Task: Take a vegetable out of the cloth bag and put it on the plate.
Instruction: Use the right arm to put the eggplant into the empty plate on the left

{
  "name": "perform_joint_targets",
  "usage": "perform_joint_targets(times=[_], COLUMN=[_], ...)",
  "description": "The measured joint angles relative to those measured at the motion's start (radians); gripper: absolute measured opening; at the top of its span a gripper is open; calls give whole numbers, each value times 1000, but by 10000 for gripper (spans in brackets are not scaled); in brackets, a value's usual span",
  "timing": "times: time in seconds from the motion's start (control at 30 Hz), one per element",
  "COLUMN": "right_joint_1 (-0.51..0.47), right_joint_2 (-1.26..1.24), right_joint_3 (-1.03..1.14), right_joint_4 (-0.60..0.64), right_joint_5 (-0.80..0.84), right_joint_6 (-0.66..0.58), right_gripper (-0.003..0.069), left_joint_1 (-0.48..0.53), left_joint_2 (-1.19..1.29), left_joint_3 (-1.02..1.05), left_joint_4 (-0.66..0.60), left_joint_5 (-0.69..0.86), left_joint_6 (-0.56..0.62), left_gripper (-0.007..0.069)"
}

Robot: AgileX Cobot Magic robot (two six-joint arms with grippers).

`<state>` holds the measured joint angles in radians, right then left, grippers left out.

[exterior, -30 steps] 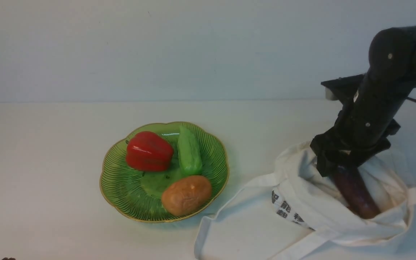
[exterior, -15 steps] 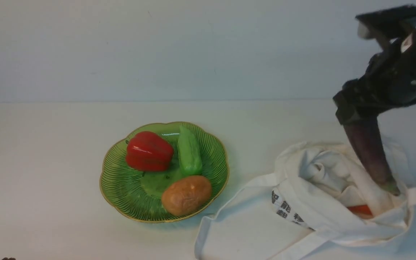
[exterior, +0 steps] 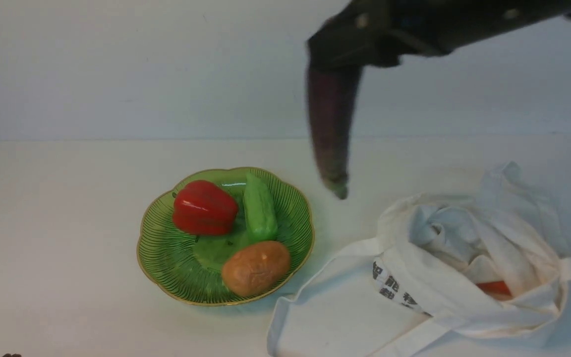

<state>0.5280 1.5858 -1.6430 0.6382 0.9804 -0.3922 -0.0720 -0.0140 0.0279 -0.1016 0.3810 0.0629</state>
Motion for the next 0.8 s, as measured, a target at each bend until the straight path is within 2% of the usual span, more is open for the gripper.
perform_joint_targets(times=[0.1,0.27,0.53,0.8], right_joint_1=[115,214,267,267], right_joint_2=[140,287,436,496], right_joint_3=[-40,-68,-72,-74], right_joint_4=[-49,-116,-129,-167], right_joint_5=[-70,-213,-410,-417], right_joint_6=[-62,-140,-203,-211], right_gripper=[370,370,370,370], left_joint_1=[0,0,0,0], left_joint_2=[0,0,0,0], left_joint_3=[0,0,0,0], left_joint_4=[0,0,0,0], left_joint_5=[0,0,0,0], left_joint_6=[0,0,0,0], left_gripper=[-8,-8,-8,-8])
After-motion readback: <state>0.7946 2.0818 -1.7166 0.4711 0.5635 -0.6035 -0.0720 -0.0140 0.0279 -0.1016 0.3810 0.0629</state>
